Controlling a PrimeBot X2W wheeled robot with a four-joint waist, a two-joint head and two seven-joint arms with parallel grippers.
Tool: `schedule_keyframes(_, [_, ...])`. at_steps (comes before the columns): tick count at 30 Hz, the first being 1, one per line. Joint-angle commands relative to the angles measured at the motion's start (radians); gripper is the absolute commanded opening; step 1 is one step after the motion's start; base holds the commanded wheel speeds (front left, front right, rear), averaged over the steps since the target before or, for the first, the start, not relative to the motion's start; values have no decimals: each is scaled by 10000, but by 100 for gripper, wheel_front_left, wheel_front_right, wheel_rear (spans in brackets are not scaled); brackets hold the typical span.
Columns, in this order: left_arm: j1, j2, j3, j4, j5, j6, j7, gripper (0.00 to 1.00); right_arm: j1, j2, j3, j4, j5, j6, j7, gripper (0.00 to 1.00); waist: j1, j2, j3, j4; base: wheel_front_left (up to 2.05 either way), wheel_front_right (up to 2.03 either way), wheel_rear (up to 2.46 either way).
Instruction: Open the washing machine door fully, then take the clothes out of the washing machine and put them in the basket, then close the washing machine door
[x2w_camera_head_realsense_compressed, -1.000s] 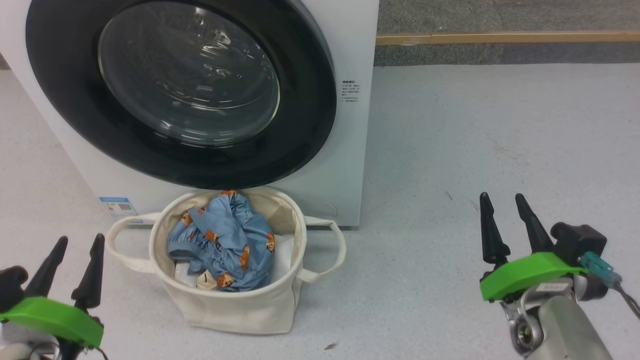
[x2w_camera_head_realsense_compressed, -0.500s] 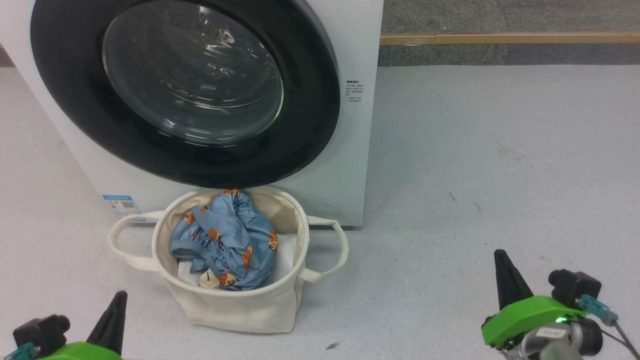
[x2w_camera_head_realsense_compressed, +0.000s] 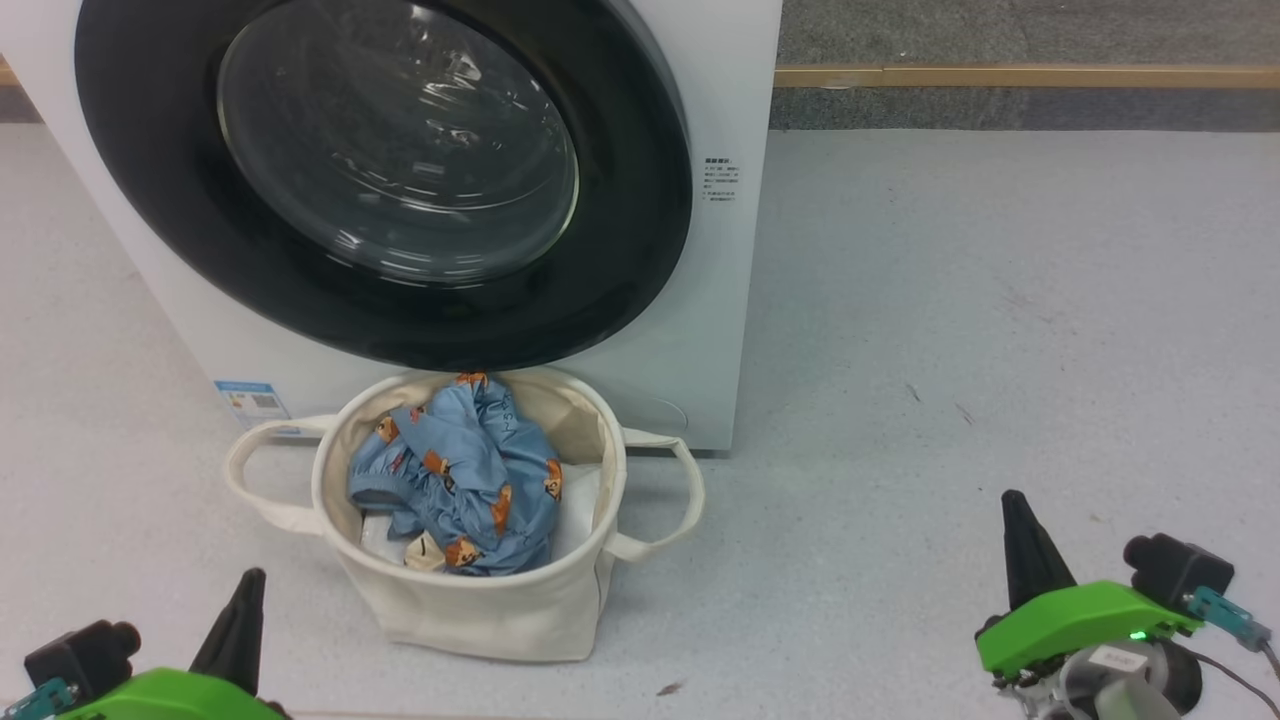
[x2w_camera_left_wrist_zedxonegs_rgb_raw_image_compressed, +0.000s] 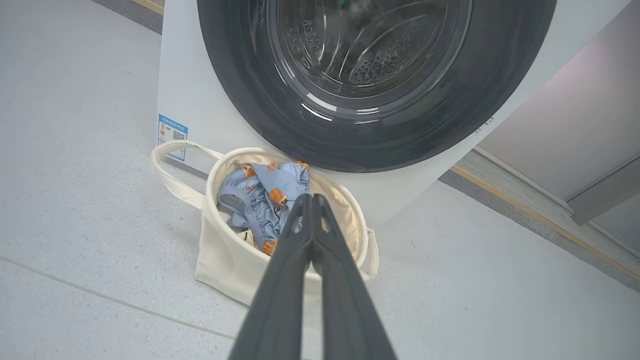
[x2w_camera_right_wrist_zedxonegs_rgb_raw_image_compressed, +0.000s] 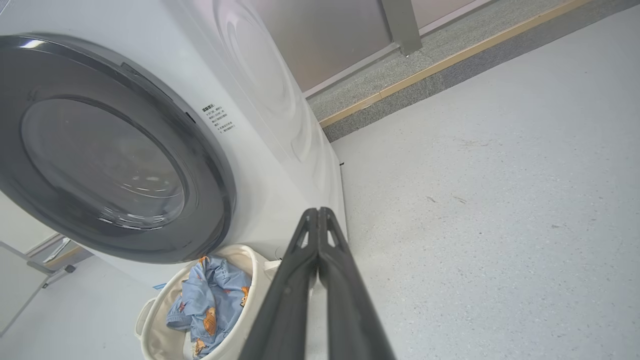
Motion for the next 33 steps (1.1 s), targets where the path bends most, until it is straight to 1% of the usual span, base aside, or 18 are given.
schedule_keyframes(1, [-370, 181, 326, -358, -131, -15, 32, 0, -350, -32, -31, -398, 204, -1, 66, 0, -2, -1, 2, 7, 0, 0, 0])
schedule_keyframes(33, [-36, -918, 1404, -1115, -2342, -33, 975, 0, 26, -29, -308, -1122, 3665, -2, 988, 0, -2, -1, 91, 331, 0, 0, 0])
